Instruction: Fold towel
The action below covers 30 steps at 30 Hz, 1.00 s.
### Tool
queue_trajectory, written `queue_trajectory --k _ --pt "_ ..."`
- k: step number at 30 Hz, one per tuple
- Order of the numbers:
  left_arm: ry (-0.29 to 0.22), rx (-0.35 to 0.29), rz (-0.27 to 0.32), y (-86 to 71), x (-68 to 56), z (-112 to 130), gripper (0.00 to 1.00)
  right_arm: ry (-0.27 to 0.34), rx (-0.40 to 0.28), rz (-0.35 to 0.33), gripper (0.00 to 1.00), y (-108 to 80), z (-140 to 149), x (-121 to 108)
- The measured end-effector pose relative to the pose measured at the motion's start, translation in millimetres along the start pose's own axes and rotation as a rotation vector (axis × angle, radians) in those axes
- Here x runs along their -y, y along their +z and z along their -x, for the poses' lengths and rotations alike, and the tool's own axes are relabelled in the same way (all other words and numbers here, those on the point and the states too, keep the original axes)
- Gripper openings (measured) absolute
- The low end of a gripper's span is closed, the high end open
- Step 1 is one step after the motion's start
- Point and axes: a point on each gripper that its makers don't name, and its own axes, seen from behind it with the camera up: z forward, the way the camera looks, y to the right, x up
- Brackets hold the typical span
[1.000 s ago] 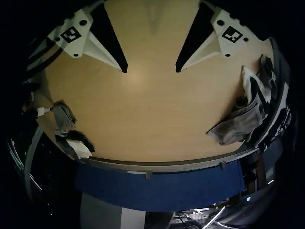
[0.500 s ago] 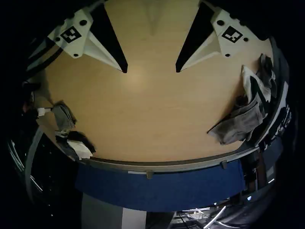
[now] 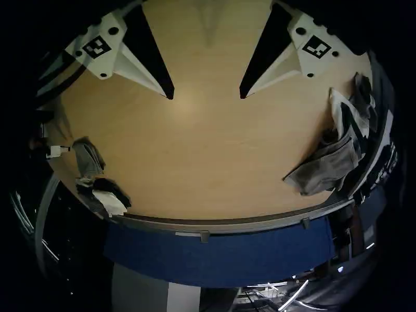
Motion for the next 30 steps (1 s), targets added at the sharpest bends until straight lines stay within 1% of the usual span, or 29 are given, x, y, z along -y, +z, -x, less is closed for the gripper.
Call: queue_trajectory --k 5,8,10,11,14,17,20,23,26,30 --pt "0.001 -0.003 0.002 -1.0 -1.3 -1 0.93 0.012 -0.017 0.011 0.74 -2.6 -4 -5" --pt "-0.001 -0.004 0.002 -1.0 -1.1 -1 0.94 0.007 -0.029 0.004 0.81 -4.3 -9 -2" --pt "-0.001 -0.005 0.001 -1.2 -0.6 -2 0.94 -0.003 -0.043 -0.007 0.85 -4.4 -14 3" --pt "-0.001 -0.005 0.0 -1.4 -0.3 -2 0.94 -0.009 -0.051 -0.013 0.85 -4.4 -16 6" --pt "-0.001 -0.007 -0.003 -2.2 0.2 -3 0.94 -0.031 -0.085 -0.055 0.85 -4.4 -27 25" --pt "-0.002 -0.008 -0.005 -3.1 0.7 -3 0.94 -0.061 -0.116 -0.104 0.85 -3.3 -36 49" --pt "-0.004 -0.008 -0.008 -3.9 1.4 -2 0.94 -0.107 -0.133 -0.157 0.86 -2.0 -39 75" --pt "-0.005 -0.007 -0.01 -4.4 2.2 -2 0.94 -0.159 -0.125 -0.192 0.86 1.5 -34 96" --pt "-0.007 -0.005 -0.012 -4.4 2.8 -1 0.94 -0.191 -0.102 -0.198 0.86 8.5 -26 107" --pt "-0.009 -0.004 -0.014 -4.3 3.8 -1 0.94 -0.198 -0.082 -0.202 0.86 17.6 -20 113"
